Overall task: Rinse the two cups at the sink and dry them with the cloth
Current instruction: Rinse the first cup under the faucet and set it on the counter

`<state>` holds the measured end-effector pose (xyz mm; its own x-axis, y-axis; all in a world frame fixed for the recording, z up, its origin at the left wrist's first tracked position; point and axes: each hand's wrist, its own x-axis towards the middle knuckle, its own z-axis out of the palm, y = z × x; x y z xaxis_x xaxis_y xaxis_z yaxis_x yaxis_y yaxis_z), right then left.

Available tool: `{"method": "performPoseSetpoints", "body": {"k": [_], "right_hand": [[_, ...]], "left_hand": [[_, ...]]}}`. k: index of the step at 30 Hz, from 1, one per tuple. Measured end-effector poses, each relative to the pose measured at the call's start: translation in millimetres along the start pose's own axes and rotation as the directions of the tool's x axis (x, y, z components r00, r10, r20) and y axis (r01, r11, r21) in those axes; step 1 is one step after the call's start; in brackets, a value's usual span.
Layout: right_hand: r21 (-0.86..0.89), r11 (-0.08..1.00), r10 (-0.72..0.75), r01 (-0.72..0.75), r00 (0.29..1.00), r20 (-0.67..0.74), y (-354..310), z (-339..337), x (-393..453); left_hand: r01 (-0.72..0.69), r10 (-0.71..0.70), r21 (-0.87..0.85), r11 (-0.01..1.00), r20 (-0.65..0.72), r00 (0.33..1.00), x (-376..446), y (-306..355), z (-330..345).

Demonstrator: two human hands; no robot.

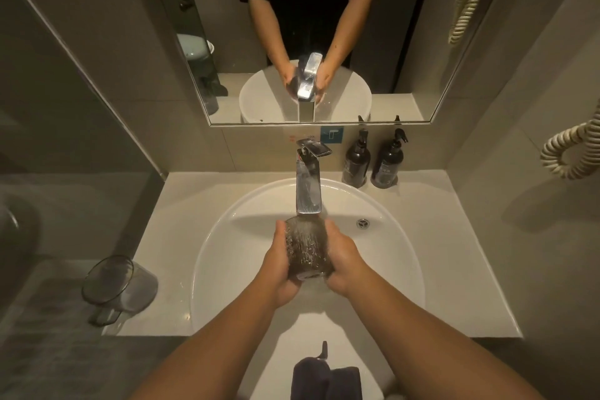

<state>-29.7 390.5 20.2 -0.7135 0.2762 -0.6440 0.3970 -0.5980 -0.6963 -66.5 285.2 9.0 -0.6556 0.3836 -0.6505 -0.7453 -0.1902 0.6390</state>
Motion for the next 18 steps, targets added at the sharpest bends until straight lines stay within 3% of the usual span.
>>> {"method": "performPoseSetpoints", "body": {"k": [2,5,9,11,13,15,18], "right_hand": [[-0.003,1.0,0.001,-0.001,1.0,-0.015,-0.4,-2.1,4.4],[-0.214,0.967,-0.155,0.141,0.986,-0.054,7.2,0.0,6.2],[-0.521,0.796,-0.379,0.307,0.925,-0.034,15.0,2.9,5.5],[-0.468,0.825,-0.359,0.318,0.933,0.002,11.4,5.9,1.4],[-0.266,0.932,-0.233,0.245,0.97,0.077,4.4,7.9,-0.7],[-0.147,0.974,-0.148,0.171,0.977,0.155,-3.1,6.6,-2.5],[-0.234,0.955,-0.151,0.18,0.979,0.137,-0.7,0.4,4.7]], "left_hand": [[-0.035,0.039,0.101,0.994,-0.041,0.998,0.6,3.2,4.1],[-0.105,0.156,0.314,0.944,-0.141,0.978,5.7,4.6,9.9],[-0.014,0.02,0.271,0.963,-0.02,1.0,5.4,2.9,9.8],[0.041,-0.043,0.156,0.987,0.013,0.999,6.7,3.5,6.3],[0.083,-0.083,0.002,0.997,0.02,0.996,5.7,3.5,3.2],[0.106,-0.104,-0.092,0.99,0.021,0.994,7.2,2.0,0.9],[0.053,-0.048,0.042,0.998,-0.11,0.993,12.8,-3.5,-2.1]]}}
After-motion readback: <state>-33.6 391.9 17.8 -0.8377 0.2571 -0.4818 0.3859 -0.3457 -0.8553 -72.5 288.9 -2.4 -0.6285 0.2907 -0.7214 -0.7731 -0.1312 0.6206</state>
